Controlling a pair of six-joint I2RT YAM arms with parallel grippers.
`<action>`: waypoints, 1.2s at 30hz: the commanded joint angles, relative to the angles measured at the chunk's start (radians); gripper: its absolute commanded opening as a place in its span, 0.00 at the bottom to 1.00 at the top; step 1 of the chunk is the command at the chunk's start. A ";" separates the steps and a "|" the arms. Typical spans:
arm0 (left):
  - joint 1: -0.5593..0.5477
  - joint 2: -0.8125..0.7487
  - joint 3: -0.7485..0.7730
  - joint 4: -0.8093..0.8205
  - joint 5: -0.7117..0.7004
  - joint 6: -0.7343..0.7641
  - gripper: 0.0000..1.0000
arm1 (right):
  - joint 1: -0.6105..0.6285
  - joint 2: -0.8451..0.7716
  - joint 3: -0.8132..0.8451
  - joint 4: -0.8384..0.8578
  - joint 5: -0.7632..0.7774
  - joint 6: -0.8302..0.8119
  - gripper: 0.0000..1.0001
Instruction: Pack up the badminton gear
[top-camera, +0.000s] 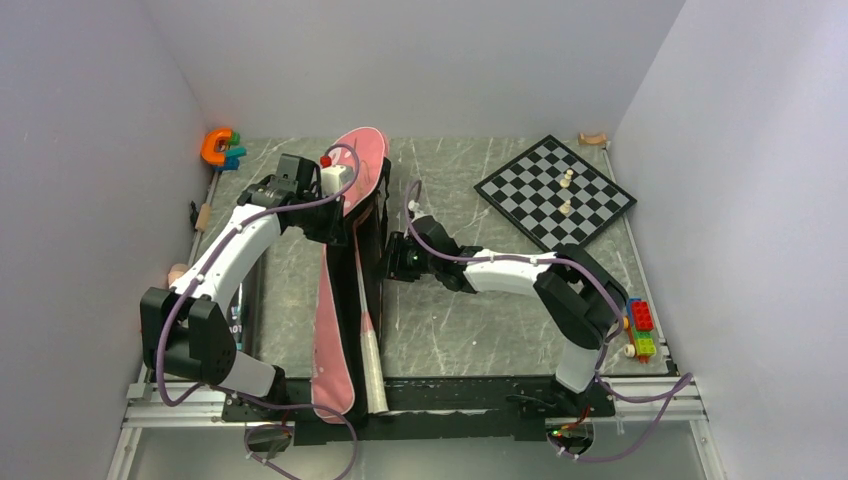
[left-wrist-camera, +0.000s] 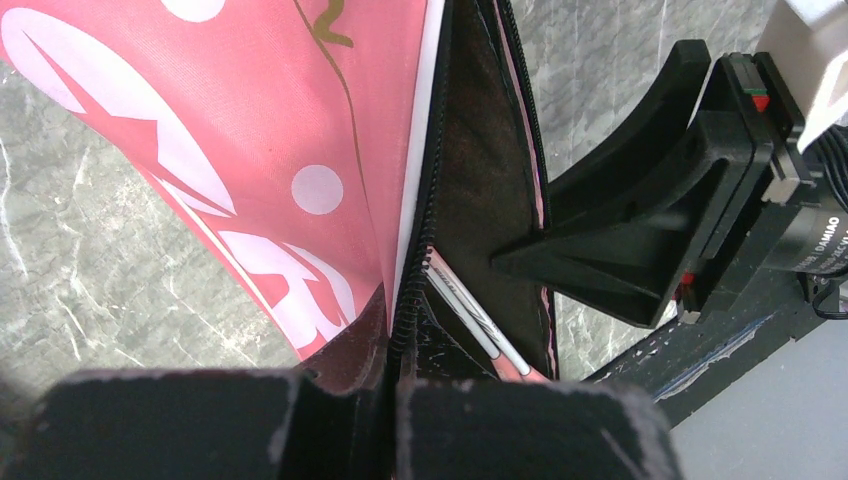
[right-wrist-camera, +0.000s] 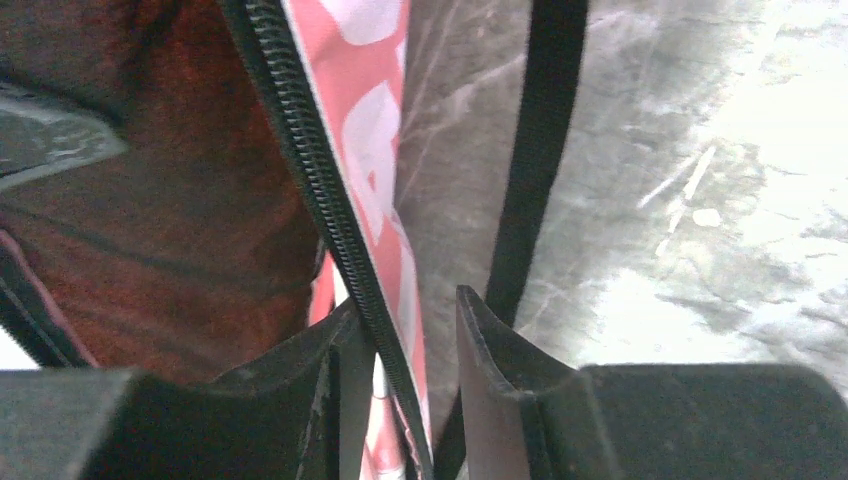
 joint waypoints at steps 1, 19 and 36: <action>-0.004 -0.047 0.017 0.028 0.046 -0.002 0.00 | 0.001 -0.014 -0.012 0.114 -0.043 0.025 0.31; -0.072 -0.021 0.062 -0.067 0.253 0.101 0.62 | 0.001 -0.170 0.055 0.024 -0.075 0.018 0.00; -0.204 -0.131 -0.065 -0.081 0.324 0.201 0.69 | -0.002 -0.215 0.112 0.053 -0.146 0.079 0.00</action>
